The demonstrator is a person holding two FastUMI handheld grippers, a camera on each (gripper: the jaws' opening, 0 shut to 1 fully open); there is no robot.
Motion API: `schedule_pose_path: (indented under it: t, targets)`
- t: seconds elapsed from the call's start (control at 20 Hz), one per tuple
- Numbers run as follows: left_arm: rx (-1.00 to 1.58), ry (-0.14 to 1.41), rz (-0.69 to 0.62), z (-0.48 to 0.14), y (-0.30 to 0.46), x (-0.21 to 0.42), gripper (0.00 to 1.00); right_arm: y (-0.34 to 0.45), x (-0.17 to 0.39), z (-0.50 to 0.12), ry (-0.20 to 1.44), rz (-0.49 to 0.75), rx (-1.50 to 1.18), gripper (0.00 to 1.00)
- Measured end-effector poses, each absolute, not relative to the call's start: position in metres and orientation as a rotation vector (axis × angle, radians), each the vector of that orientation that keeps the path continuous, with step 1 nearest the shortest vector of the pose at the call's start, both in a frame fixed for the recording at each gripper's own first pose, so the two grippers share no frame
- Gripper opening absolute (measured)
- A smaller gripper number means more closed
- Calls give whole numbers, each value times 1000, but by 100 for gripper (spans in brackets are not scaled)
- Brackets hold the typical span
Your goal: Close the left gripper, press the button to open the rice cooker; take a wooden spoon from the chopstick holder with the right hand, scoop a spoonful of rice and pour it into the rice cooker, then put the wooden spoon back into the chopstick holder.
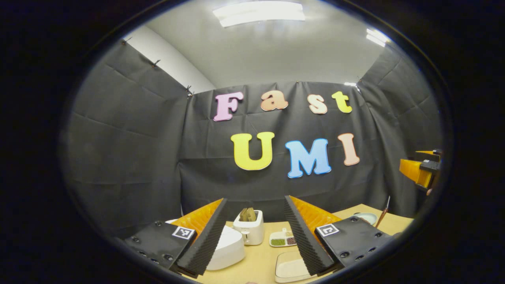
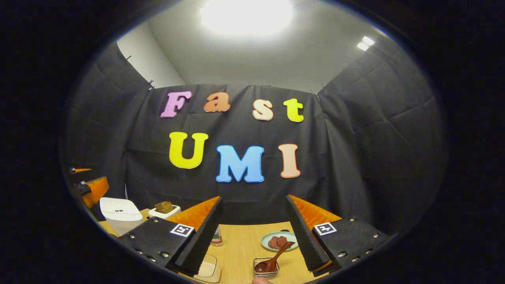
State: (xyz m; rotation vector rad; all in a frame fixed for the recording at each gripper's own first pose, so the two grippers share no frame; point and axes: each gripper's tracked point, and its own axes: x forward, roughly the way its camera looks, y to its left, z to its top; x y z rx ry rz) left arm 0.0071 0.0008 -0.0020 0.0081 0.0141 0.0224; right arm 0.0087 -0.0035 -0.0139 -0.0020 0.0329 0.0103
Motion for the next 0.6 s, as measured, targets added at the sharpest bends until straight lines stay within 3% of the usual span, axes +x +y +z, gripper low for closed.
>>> schedule_pose_path:
  t: [0.05,0.1,0.25,0.3,0.4,0.6]
  targets:
    - [9,16,22,-2,1,7,91,-4,8,-15,37,12,-2,95]
    - [8,20,19,-2,1,7,96,-2,8,-16,41,15,-2,95]
    - [8,29,14,-1,1,7,96,-2,7,-17,43,18,-8,95]
    - [9,28,14,0,2,7,91,-1,8,-17,41,20,-10,95]
    - [13,22,14,3,2,8,96,-1,9,-16,37,22,-11,95]
    - [16,2,-1,13,3,6,78,3,8,-16,36,31,-8,95]
